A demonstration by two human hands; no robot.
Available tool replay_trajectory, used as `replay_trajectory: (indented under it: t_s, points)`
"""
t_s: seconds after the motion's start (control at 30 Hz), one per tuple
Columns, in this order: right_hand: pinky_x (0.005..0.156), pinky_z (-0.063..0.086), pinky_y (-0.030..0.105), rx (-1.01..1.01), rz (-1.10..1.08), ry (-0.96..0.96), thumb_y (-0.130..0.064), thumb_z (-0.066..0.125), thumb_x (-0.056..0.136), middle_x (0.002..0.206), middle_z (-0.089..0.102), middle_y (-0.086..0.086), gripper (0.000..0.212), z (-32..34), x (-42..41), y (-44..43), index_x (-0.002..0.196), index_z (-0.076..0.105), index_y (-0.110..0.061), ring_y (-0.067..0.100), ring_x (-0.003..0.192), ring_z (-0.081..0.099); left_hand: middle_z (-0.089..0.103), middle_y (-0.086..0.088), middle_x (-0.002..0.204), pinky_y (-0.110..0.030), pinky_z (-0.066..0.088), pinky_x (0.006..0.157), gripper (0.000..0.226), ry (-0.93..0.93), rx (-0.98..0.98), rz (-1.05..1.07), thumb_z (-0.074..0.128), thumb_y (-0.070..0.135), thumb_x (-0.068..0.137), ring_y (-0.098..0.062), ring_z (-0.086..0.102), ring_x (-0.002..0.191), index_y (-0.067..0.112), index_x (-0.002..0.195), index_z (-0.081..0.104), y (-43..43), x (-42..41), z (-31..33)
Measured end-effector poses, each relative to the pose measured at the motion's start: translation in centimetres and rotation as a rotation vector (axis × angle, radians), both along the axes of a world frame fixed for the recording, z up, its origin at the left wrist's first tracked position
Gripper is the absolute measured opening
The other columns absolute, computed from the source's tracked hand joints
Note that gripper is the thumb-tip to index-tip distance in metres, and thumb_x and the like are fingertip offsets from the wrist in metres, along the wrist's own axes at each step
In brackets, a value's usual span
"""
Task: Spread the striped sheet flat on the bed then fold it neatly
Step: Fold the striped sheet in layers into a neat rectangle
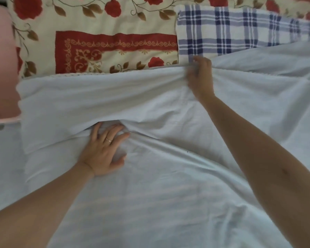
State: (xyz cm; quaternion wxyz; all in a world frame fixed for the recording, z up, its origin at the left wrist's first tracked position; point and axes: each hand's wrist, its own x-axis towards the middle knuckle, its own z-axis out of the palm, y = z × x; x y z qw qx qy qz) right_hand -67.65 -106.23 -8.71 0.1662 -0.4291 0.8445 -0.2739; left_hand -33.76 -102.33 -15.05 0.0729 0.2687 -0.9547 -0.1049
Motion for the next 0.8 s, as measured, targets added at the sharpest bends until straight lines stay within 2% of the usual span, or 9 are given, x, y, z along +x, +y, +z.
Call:
replay_trajectory:
  t_s: [0.07, 0.17, 0.23, 0.33, 0.47, 0.57, 0.63, 0.7, 0.8]
  points:
    - [0.109, 0.037, 0.041, -0.065, 0.095, 0.112, -0.012, 0.052, 0.092, 0.142, 0.037, 0.014, 0.044, 0.0, 3.9, 2.9, 0.134, 0.044, -0.004, 0.024, 0.131, 0.039, 0.051, -0.014, 0.13, -0.058, 0.018, 0.109, 0.06, 0.013, 0.005, -0.012, 0.049, 0.046, 0.074, -0.027, 0.044, 0.123, 0.014, 0.125, 0.049, 0.1, 0.0, 0.0]
    - [0.116, 0.02, 0.051, -0.139, 0.184, 0.255, -0.022, 0.047, 0.093, 0.144, 0.041, 0.016, 0.044, -0.4, 13.0, 11.2, 0.133, 0.046, -0.004, 0.03, 0.139, 0.031, 0.052, -0.015, 0.13, -0.058, 0.017, 0.111, 0.061, 0.001, -0.001, -0.014, 0.049, 0.047, 0.074, -0.028, 0.045, 0.123, 0.013, 0.125, 0.05, 0.2, 0.2, 0.0]
    - [0.117, 0.014, 0.052, 0.003, 0.307, 0.259, -0.037, 0.043, 0.094, 0.15, 0.034, 0.012, 0.053, -1.9, 18.8, 18.5, 0.141, 0.037, -0.011, 0.028, 0.142, 0.025, 0.051, -0.015, 0.131, -0.058, 0.018, 0.111, 0.062, 0.002, 0.008, -0.016, 0.049, 0.049, 0.074, -0.028, 0.045, 0.124, 0.013, 0.125, 0.051, 0.2, 0.2, 0.0]
    - [0.11, 0.021, 0.06, 0.292, 0.296, 0.383, -0.051, 0.039, 0.094, 0.151, 0.036, 0.009, 0.061, -4.4, 24.5, 25.9, 0.143, 0.035, -0.015, 0.027, 0.141, 0.028, 0.05, -0.014, 0.132, -0.059, 0.018, 0.111, 0.061, 0.012, -0.012, -0.035, 0.05, 0.05, 0.074, -0.026, 0.043, 0.127, 0.013, 0.122, 0.054, 0.2, 0.4, -0.2]
    - [0.095, 0.041, 0.058, 0.35, 0.086, 0.334, -0.036, 0.066, 0.079, 0.119, 0.058, 0.009, 0.036, -3.2, 25.7, 24.6, 0.107, 0.056, -0.016, 0.03, 0.119, 0.049, 0.051, -0.014, 0.13, -0.057, 0.018, 0.11, 0.055, 0.018, -0.047, -0.029, 0.051, 0.048, 0.078, -0.026, 0.046, 0.126, 0.013, 0.119, 0.057, 0.1, 0.1, -0.4]
    - [0.101, 0.027, 0.068, 0.336, 0.032, 0.19, -0.016, 0.072, 0.078, 0.126, 0.05, 0.012, 0.016, -2.9, 26.3, 24.0, 0.091, 0.062, -0.015, 0.034, 0.131, 0.039, 0.055, -0.015, 0.126, -0.051, 0.017, 0.11, 0.041, 0.038, -0.113, 0.082, 0.054, 0.038, 0.079, -0.029, 0.048, 0.121, 0.016, 0.112, 0.06, 1.6, 1.5, 0.0]
    - [0.107, 0.014, 0.067, 0.354, 0.005, 0.129, -0.014, 0.064, 0.085, 0.135, 0.043, 0.01, 0.009, -2.8, 26.5, 24.0, 0.093, 0.063, -0.015, 0.028, 0.14, 0.025, 0.055, -0.015, 0.124, -0.048, 0.017, 0.108, 0.035, 0.064, -0.068, 0.229, 0.055, 0.033, 0.077, -0.03, 0.045, 0.116, 0.015, 0.106, 0.06, 4.4, 3.4, 0.7]
    - [0.108, 0.012, 0.066, 0.366, -0.031, 0.15, -0.018, 0.058, 0.089, 0.142, 0.037, 0.008, 0.013, -2.7, 27.1, 24.2, 0.102, 0.062, -0.017, 0.025, 0.142, 0.021, 0.052, -0.015, 0.125, -0.05, 0.017, 0.105, 0.041, 0.045, 0.029, 0.317, 0.053, 0.036, 0.076, -0.029, 0.04, 0.116, 0.013, 0.11, 0.058, 8.6, 7.0, 1.4]
    - [0.108, 0.01, 0.066, 0.435, 0.004, 0.175, -0.041, 0.051, 0.093, 0.153, 0.026, 0.005, 0.043, -2.1, 29.3, 25.4, 0.129, 0.05, -0.018, 0.027, 0.145, 0.013, 0.048, -0.012, 0.127, -0.048, 0.02, 0.102, 0.059, -0.047, 0.122, 0.328, 0.052, 0.045, 0.073, -0.028, 0.039, 0.119, 0.011, 0.121, 0.052, 14.6, 13.7, 2.8]
